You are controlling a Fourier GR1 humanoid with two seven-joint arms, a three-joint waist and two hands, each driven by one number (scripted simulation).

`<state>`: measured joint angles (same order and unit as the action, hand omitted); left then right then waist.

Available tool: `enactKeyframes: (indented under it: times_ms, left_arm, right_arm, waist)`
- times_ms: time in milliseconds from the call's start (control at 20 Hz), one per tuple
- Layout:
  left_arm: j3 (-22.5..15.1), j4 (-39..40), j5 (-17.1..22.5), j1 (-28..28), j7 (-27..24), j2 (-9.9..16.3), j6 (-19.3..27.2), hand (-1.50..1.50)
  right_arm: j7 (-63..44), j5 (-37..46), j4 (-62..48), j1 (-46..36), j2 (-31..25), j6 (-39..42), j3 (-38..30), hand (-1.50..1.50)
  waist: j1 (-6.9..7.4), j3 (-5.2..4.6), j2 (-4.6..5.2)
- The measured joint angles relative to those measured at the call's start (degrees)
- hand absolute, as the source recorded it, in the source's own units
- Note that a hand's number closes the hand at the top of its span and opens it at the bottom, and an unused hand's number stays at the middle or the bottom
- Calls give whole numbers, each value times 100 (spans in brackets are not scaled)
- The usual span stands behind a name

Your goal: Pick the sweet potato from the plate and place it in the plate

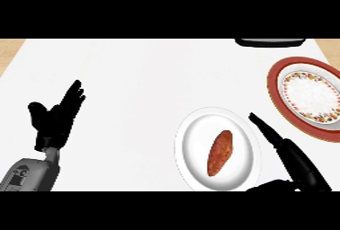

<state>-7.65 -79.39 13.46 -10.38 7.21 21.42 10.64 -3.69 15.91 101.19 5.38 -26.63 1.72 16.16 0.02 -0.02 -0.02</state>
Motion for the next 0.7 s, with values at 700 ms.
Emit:
enactKeyframes:
  times_ms: [700]
  left_arm:
    - [371,128,-315,6,-29,-251,-316,0]
  right_arm:
    - [-1469,1031,-305,-809,560,1010,445,-150]
  waist:
    - [6,2,3]
